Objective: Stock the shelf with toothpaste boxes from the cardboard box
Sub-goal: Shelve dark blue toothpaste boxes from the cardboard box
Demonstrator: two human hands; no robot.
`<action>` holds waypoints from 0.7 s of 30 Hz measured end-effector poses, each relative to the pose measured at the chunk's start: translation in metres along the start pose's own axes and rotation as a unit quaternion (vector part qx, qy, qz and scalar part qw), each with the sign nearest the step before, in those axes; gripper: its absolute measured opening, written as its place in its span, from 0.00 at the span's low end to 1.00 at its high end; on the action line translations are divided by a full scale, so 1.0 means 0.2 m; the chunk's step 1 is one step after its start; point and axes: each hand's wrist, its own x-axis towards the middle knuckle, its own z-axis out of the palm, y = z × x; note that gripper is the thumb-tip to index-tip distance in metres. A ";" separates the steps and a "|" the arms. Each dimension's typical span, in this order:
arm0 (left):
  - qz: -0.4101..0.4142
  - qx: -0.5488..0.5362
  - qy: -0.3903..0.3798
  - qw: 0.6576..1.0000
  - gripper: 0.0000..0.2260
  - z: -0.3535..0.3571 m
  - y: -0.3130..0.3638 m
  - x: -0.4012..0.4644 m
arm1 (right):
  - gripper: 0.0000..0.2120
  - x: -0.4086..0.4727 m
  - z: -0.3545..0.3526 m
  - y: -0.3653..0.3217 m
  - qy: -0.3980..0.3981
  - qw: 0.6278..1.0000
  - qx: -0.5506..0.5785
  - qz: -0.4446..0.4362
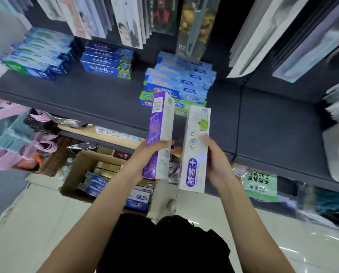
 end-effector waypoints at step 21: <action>0.033 0.165 0.045 0.985 0.20 0.25 -0.07 0.25 | 0.20 0.22 -0.68 -0.54 0.181 0.921 -0.085 -0.334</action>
